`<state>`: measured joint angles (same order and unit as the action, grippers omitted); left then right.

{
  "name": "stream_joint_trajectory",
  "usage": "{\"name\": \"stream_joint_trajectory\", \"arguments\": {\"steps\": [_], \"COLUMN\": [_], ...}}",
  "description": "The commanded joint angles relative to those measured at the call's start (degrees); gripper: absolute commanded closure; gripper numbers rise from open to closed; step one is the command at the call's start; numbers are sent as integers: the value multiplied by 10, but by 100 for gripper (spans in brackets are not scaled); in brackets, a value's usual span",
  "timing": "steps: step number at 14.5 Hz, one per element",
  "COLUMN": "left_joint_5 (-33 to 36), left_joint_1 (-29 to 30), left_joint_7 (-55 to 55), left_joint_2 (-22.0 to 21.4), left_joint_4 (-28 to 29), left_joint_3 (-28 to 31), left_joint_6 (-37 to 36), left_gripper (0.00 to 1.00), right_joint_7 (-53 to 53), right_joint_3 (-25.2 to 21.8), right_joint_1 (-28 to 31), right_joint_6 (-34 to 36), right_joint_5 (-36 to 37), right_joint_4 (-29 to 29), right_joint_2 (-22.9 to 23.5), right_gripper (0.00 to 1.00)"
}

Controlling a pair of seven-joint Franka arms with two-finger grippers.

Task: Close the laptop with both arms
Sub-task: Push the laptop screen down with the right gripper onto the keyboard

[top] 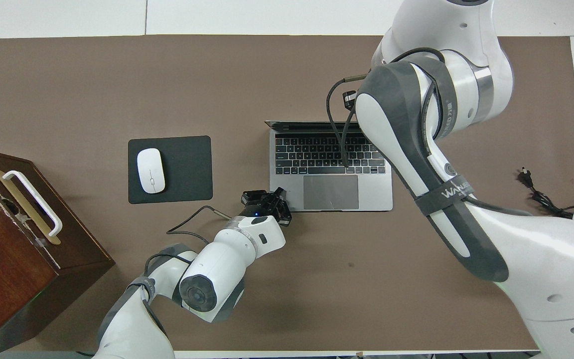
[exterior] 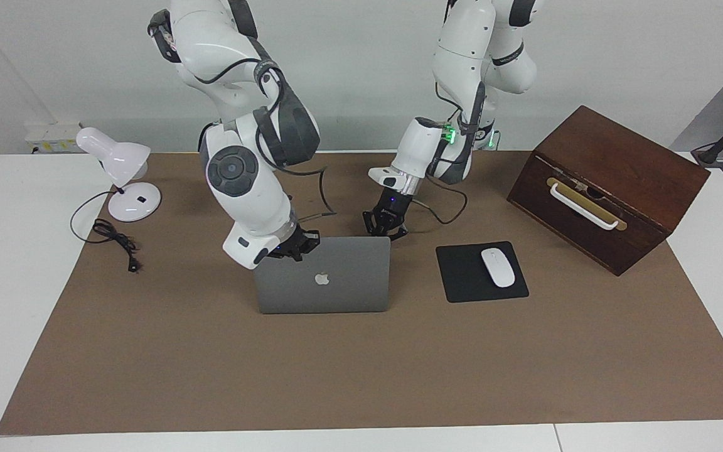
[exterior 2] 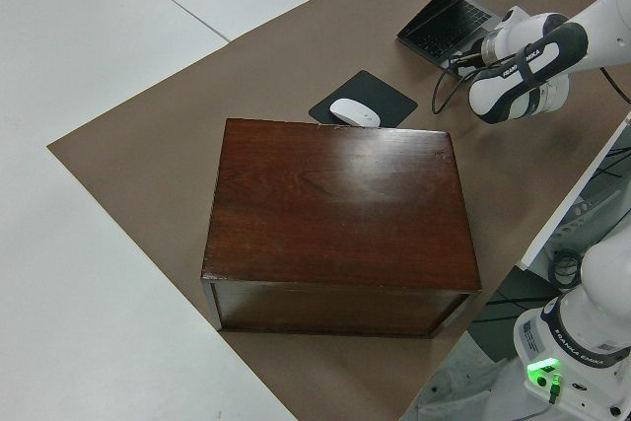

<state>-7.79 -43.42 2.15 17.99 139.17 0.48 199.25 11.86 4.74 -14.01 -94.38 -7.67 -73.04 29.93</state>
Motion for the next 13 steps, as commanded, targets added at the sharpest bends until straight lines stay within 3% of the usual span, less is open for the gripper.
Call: {"name": "stream_joint_trajectory", "arguments": {"steps": [1,5,13], "left_joint_5": [14,14,14], "left_joint_1": [14,20,22], "left_joint_7": [-10,-21,-30], "left_joint_2": [38,39,39], "left_joint_4": [1,5,5], "left_joint_3": [5,5,5], "left_joint_6": [-18,-19,-23], "left_gripper": [100,100,100], "right_joint_7": [-3,6,6], "right_joint_3": [8,8,8], "right_joint_1": [7,2,0], "right_joint_6": [-19,-83,-133], "right_joint_5": [-13,-13,-12], "right_joint_4": [-81,-164,-208], "right_joint_2": [-43,-72,-73], "right_gripper": [100,100,100]}}
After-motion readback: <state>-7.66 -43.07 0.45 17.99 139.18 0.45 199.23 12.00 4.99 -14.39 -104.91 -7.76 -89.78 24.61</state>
